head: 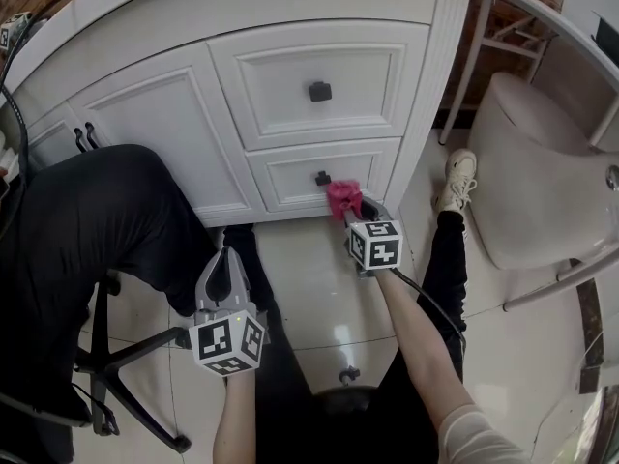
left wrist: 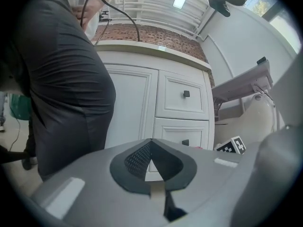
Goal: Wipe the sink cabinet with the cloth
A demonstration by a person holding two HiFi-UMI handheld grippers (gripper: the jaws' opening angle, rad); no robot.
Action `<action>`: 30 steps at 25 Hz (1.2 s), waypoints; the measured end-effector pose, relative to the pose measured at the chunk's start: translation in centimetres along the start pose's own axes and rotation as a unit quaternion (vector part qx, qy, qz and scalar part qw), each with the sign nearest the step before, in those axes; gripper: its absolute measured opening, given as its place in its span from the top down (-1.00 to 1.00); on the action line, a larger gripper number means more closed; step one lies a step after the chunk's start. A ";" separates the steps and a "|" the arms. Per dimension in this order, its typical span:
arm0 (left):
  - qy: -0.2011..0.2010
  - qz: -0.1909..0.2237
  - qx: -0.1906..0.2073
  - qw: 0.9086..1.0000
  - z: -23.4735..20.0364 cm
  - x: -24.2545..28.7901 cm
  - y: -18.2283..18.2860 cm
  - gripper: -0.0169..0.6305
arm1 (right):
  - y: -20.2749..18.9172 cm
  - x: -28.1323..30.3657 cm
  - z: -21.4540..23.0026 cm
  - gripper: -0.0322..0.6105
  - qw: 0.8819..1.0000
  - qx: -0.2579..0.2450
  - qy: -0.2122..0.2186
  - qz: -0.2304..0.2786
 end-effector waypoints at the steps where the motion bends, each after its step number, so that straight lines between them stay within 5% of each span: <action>1: 0.002 0.000 -0.001 1.000 -0.1 0.0 0.0 0.91 | -0.1 -0.4 0.9 0.71 1.000 0.011 -0.012 0.005; 7: 0.006 0.000 -0.009 1.000 0.2 0.0 -0.2 0.91 | -0.8 -3.3 7.0 0.71 0.995 0.043 -0.095 -0.002; 12: -0.005 0.008 -0.014 1.000 2.1 -0.1 -0.2 0.91 | 0.3 -9.0 10.8 0.71 0.977 0.140 -0.152 0.050; 18: -0.016 0.001 -0.027 1.000 5.5 -0.6 -1.4 0.91 | 3.2 -18.5 3.2 0.71 0.969 0.171 -0.099 0.149; 24: -0.060 0.016 -0.008 0.998 8.8 -3.7 0.1 0.91 | 1.6 -23.5 -4.9 0.71 0.984 0.116 -0.045 0.126; 30: -0.097 0.026 0.012 0.995 10.7 -6.9 0.3 0.91 | 2.5 -24.8 -7.0 0.71 0.988 0.090 -0.026 0.119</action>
Point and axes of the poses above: the fingertips, and each gripper's own axes: x forward along the fingers, z to its right, y out of its top, the point moved 5 cm from there along -x, backward along the fingers, and after that the axes turned 7 degrees about -z, right-handed, at the moved point
